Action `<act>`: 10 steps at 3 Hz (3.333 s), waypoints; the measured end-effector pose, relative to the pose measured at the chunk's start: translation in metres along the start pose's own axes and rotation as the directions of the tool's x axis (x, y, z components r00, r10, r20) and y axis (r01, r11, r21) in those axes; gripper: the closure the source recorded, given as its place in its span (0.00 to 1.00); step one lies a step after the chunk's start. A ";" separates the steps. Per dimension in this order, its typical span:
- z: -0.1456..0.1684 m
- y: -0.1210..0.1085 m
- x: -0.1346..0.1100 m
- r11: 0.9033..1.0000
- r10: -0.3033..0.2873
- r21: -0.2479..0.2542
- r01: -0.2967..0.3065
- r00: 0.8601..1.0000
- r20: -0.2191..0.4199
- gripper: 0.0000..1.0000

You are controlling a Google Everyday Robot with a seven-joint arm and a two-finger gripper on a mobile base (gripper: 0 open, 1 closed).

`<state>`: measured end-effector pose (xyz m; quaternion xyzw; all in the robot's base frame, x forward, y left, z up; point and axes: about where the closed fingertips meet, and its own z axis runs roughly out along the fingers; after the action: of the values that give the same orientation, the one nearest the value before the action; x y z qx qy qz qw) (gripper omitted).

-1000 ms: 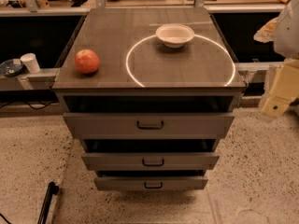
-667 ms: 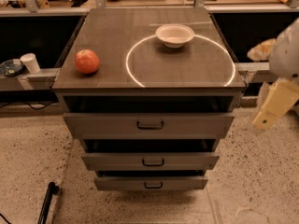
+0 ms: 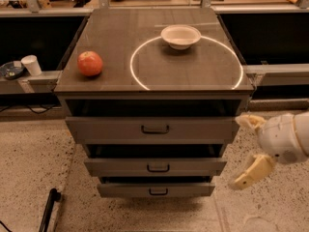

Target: Open bottom drawer

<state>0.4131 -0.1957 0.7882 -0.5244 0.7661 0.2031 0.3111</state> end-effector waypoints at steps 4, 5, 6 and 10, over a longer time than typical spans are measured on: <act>0.165 0.080 0.057 0.990 -0.128 -0.024 0.137 0.962 0.240 0.00; 0.170 0.063 0.060 0.990 -0.141 0.041 0.135 0.965 0.222 0.00; 0.192 0.080 0.072 0.976 -0.219 0.030 0.218 0.960 0.175 0.00; 0.288 0.074 0.207 0.946 -0.322 0.064 0.319 0.945 0.056 0.00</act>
Offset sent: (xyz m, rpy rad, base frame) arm 0.0015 0.0332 -0.0444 0.1032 0.0120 0.1210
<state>0.3668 -0.1252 0.4361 -0.6264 0.6652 0.1462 0.3792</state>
